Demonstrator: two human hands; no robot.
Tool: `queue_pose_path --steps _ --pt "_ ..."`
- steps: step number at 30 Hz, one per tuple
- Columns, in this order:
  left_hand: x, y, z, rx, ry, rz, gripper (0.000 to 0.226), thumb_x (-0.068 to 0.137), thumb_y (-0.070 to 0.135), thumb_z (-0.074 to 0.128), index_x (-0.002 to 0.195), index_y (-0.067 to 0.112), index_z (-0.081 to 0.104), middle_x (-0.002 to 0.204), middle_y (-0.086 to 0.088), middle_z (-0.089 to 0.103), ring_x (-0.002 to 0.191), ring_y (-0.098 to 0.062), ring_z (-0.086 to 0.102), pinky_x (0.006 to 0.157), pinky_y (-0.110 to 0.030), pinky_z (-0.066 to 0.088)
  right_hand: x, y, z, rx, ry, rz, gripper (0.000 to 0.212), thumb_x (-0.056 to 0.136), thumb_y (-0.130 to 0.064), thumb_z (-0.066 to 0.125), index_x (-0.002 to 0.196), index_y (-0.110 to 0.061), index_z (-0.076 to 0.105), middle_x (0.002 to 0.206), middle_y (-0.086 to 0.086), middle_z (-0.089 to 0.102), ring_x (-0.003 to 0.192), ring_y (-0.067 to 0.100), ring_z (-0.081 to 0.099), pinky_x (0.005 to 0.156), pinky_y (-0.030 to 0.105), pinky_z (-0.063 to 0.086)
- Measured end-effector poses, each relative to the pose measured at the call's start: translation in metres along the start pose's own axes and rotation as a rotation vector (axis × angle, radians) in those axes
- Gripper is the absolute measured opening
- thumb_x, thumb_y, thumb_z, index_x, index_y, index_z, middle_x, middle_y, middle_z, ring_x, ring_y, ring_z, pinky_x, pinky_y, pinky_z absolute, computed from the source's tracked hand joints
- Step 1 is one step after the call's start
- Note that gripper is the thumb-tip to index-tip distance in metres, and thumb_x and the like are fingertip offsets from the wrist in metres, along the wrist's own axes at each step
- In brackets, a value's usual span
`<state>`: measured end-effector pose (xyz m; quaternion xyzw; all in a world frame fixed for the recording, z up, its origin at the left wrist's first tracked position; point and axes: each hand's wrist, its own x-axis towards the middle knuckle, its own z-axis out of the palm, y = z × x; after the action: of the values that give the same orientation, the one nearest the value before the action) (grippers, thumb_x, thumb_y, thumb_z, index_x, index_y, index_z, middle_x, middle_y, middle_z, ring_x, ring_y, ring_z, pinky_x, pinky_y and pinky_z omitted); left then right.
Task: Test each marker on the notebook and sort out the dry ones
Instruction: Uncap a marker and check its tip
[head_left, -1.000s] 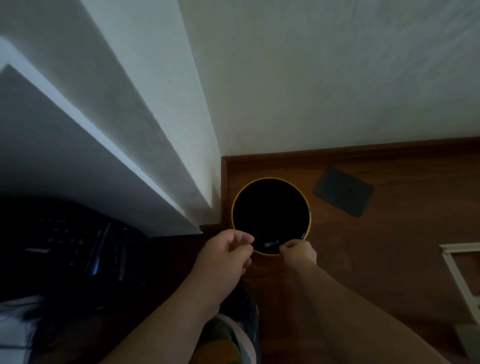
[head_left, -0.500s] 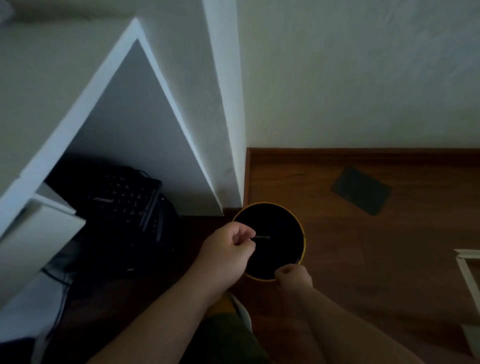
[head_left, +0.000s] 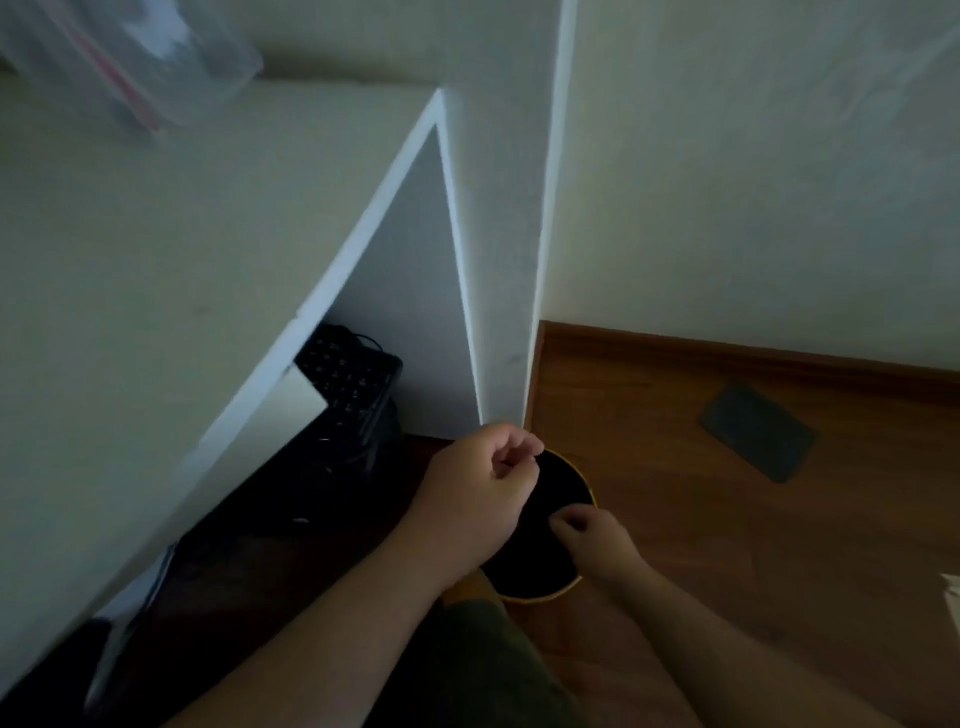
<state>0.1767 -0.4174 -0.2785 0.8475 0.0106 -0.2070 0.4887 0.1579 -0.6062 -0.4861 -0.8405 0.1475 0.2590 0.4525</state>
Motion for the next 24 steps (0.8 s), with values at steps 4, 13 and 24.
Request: queue_pose_path --steps 4,13,24 --pt "-0.043 0.04 -0.037 -0.052 0.107 0.164 0.011 0.099 0.027 0.064 0.106 0.033 0.07 0.096 0.015 0.071 0.092 0.003 0.066 0.086 -0.025 0.058 -0.057 -0.128 -0.047 0.397 0.157 -0.251 0.015 0.102 -0.025 0.065 0.093 -0.019 0.076 0.07 0.013 0.068 0.058 0.021 0.059 0.06 0.039 0.051" --pt "-0.213 0.125 -0.181 -0.093 0.397 0.591 0.023 0.095 0.019 0.069 0.114 0.032 0.067 0.1 0.011 0.069 0.09 -0.007 0.069 0.081 -0.027 0.058 -0.254 -0.366 -0.057 0.598 0.024 -0.933 0.017 0.098 -0.018 0.063 0.087 -0.014 0.076 0.078 0.036 0.058 0.064 0.047 0.053 0.061 0.041 0.051" --pt "-0.259 -0.06 -0.43 0.555 0.732 -0.102 0.011 0.092 0.036 0.065 0.102 0.041 0.064 0.114 0.007 0.066 0.095 -0.011 0.061 0.086 -0.036 0.056 -0.239 -0.53 0.145 -0.119 -0.072 -1.074 0.012 0.095 -0.029 0.072 0.089 -0.039 0.076 0.081 -0.011 0.074 0.071 0.009 0.07 0.066 0.027 0.052"
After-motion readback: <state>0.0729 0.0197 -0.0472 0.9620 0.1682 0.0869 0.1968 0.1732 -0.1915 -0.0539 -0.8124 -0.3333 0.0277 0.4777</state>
